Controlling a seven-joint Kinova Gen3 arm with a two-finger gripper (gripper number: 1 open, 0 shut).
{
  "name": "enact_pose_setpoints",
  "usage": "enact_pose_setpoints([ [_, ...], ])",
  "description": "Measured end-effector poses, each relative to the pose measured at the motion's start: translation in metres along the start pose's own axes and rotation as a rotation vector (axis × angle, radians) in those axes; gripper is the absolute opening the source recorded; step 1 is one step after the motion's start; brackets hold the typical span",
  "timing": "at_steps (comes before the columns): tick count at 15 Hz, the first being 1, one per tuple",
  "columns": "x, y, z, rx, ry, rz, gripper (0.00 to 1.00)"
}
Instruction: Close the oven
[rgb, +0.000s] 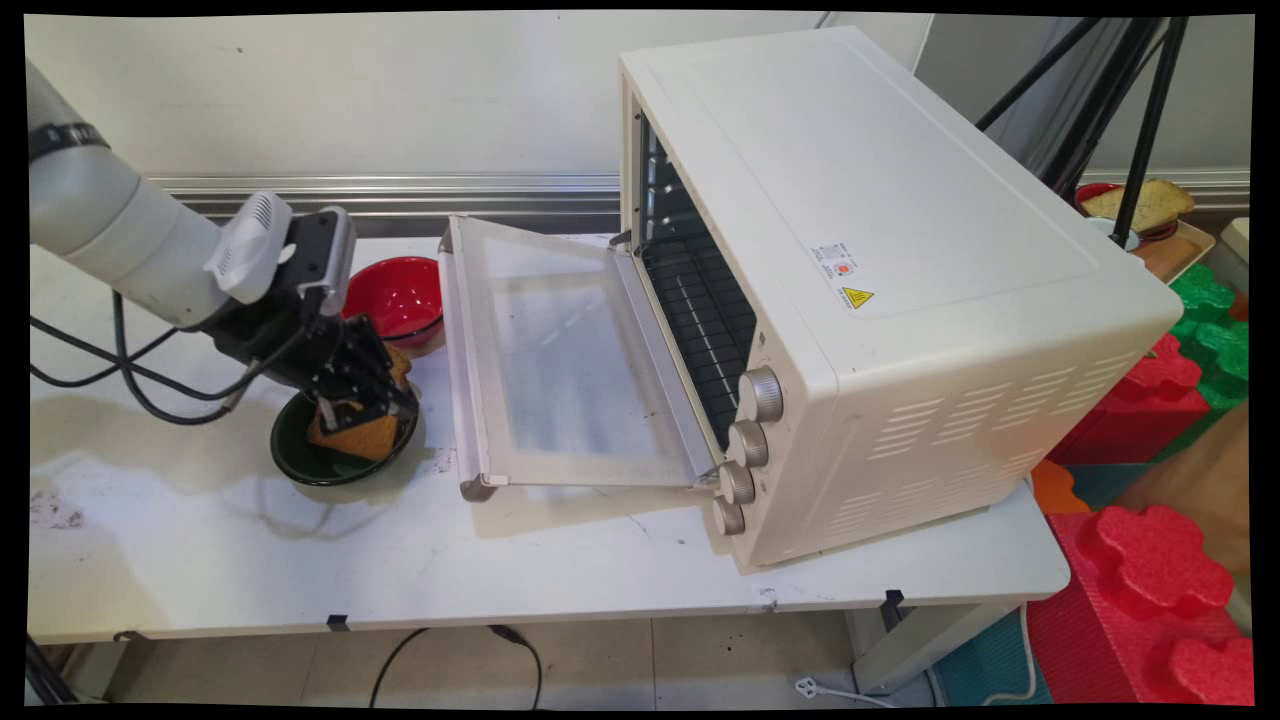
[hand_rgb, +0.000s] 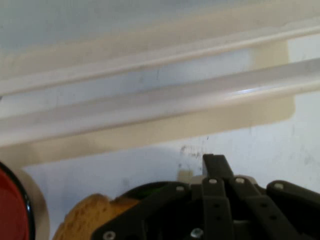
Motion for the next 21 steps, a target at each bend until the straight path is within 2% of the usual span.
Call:
enact_pose_setpoints([
  [6, 0.002, 0.005, 0.023, 0.01, 0.019, -0.013, 0.0],
  [13, 0.01, 0.01, 0.048, 0.016, 0.077, -0.032, 0.0],
  [21, 0.017, 0.014, 0.045, 0.029, 0.138, -0.046, 0.0],
])
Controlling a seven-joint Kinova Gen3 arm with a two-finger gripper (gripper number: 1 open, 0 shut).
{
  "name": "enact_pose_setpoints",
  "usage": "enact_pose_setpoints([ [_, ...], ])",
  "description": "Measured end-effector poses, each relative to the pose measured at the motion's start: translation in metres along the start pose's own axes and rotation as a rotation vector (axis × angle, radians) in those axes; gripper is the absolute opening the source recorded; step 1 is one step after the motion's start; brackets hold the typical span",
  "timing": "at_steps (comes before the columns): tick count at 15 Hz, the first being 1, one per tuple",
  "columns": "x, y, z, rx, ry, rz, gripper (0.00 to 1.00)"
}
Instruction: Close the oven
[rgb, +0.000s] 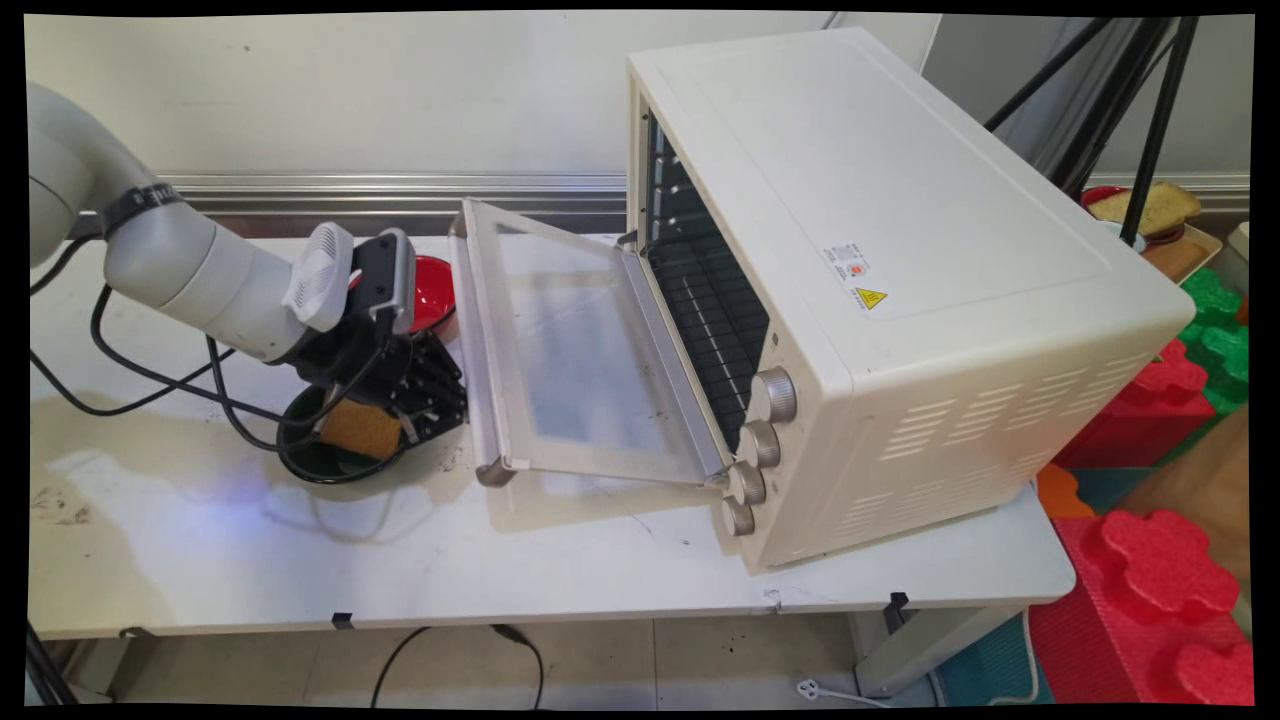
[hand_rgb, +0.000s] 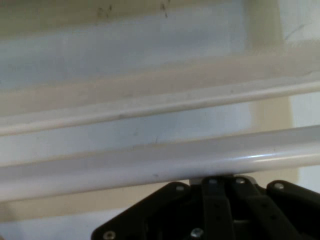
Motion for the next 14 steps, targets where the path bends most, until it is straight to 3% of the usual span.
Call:
enact_pose_setpoints([
  [7, 0.033, -0.001, -0.027, 0.003, 0.103, 0.009, 0.0],
  [14, 0.076, -0.002, -0.053, -0.02, 0.202, 0.041, 0.0],
])
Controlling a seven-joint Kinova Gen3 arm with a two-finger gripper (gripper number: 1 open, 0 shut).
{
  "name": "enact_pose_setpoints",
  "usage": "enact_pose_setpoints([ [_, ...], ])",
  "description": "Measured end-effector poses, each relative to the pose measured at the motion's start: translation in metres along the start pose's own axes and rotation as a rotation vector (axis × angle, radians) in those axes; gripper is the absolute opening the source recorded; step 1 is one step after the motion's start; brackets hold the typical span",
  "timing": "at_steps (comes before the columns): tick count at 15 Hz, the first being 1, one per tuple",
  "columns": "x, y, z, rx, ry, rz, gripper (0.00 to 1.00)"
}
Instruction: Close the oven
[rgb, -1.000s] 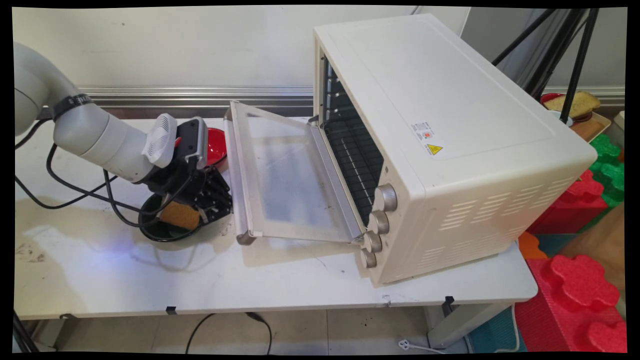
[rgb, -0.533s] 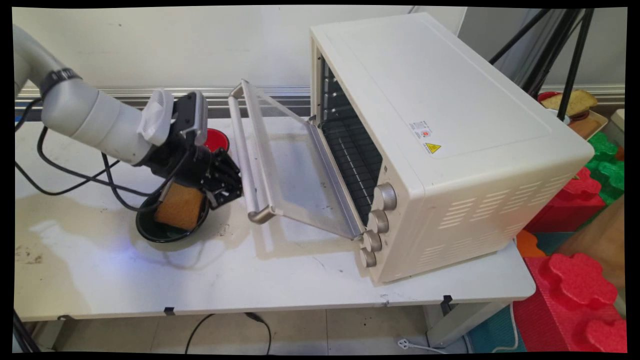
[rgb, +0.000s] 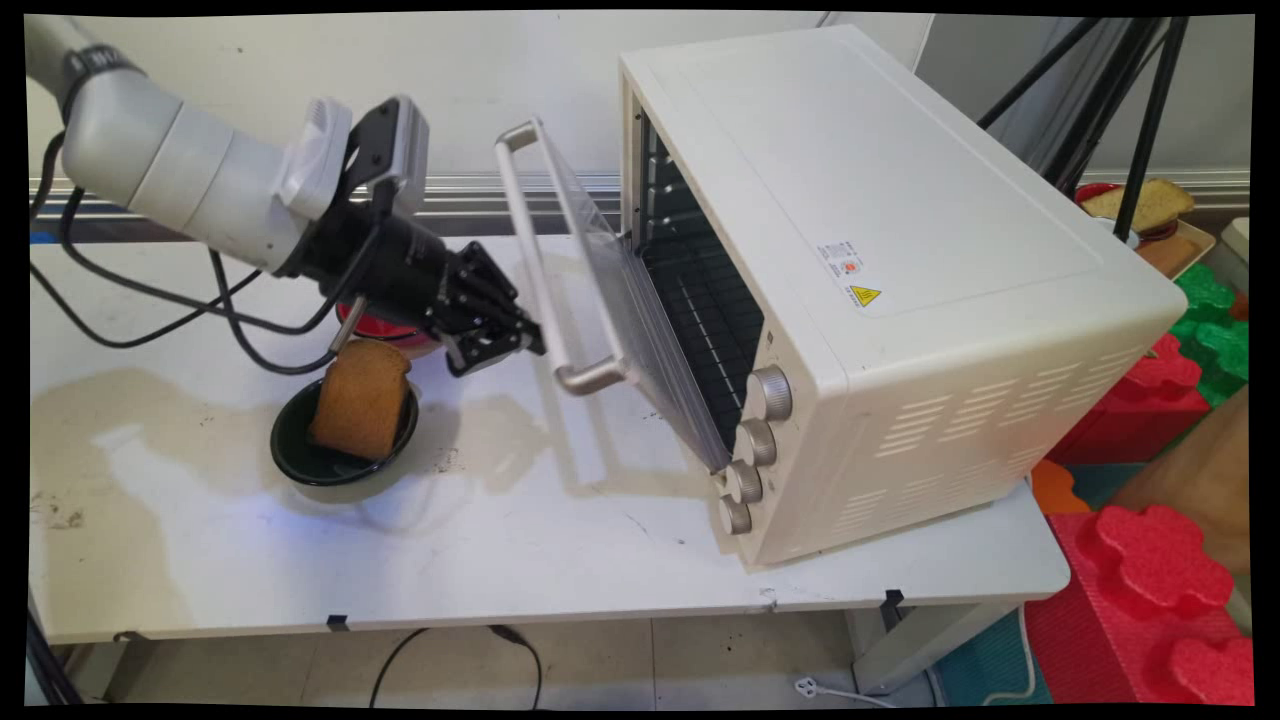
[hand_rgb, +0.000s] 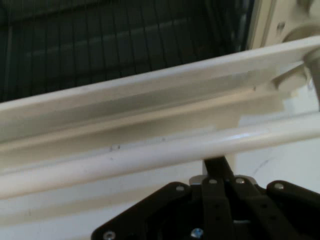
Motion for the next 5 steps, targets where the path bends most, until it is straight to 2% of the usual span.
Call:
enact_pose_setpoints([
  [5, 0.028, 0.003, 0.002, -0.01, 0.029, 0.028, 0.0],
])
